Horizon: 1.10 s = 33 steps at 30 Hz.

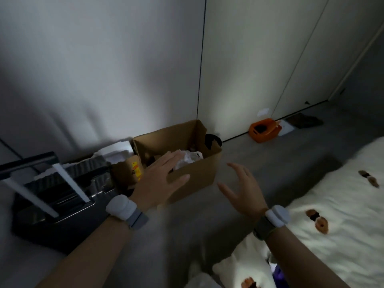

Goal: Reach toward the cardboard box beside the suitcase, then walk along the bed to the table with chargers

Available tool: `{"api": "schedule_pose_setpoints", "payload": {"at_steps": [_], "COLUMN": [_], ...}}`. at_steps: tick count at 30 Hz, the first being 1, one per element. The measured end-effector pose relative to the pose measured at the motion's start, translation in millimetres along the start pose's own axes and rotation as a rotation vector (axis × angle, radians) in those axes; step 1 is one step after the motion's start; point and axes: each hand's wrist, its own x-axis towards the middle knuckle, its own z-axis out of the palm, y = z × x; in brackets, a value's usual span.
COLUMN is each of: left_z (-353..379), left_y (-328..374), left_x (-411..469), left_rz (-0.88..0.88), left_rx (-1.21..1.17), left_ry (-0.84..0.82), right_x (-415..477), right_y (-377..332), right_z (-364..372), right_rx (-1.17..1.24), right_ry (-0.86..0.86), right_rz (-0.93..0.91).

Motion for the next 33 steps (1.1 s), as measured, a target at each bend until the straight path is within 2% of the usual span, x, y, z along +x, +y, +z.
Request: {"api": "schedule_pose_setpoints", "payload": {"at_steps": [9, 14, 24, 26, 33], "left_z": [60, 89, 215, 230, 282], "left_y": [-12, 14, 62, 70, 121], "left_x": [201, 304, 497, 528, 691], "left_rz": [0.169, 0.253, 0.492, 0.531, 0.638], "left_rx": [0.018, -0.036, -0.151, -0.177, -0.242], "left_ry": [-0.167, -0.191, -0.442, -0.425, -0.515], "right_x": [121, 184, 268, 285, 387], "right_y": [91, 132, 254, 266, 339], "right_z": [-8, -45, -100, -112, -180], "right_rx": [0.046, 0.022, -0.082, -0.111, -0.171], "right_ry": [0.137, 0.197, 0.378, 0.395, 0.541], "right_rz": [0.137, 0.214, 0.532, 0.578, 0.666]}}
